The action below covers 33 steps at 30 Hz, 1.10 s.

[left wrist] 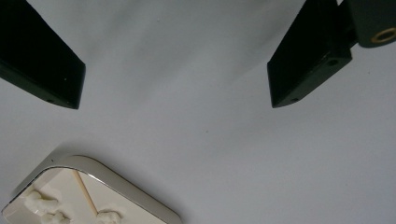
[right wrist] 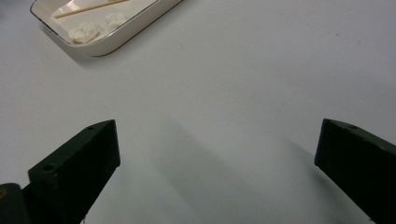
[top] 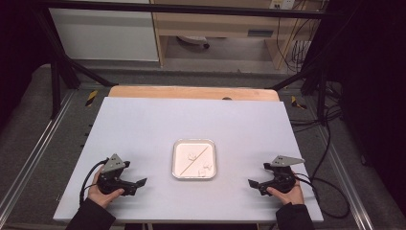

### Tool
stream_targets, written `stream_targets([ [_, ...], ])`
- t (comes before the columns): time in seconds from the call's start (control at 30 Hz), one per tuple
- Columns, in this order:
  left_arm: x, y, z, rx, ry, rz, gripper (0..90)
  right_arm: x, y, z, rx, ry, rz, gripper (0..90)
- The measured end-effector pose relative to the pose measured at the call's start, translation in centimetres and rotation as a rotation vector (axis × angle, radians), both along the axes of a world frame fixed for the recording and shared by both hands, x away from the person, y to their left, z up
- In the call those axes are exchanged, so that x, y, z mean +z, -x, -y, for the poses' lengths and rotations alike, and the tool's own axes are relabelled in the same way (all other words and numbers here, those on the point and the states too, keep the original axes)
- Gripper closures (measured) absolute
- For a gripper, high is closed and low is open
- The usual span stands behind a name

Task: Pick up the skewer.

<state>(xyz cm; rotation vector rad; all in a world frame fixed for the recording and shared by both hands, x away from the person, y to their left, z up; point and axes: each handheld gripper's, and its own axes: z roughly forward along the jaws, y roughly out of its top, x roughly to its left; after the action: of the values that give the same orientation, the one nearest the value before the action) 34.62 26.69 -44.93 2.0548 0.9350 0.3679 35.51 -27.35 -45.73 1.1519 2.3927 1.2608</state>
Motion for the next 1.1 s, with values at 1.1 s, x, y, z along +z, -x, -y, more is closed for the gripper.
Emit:
stream_targets([
  [1.1,1.1,0.0,1.1,0.002,-0.024,0.015,4.2,0.2,0.0,0.1,-0.003,-0.008,0.007,0.7],
])
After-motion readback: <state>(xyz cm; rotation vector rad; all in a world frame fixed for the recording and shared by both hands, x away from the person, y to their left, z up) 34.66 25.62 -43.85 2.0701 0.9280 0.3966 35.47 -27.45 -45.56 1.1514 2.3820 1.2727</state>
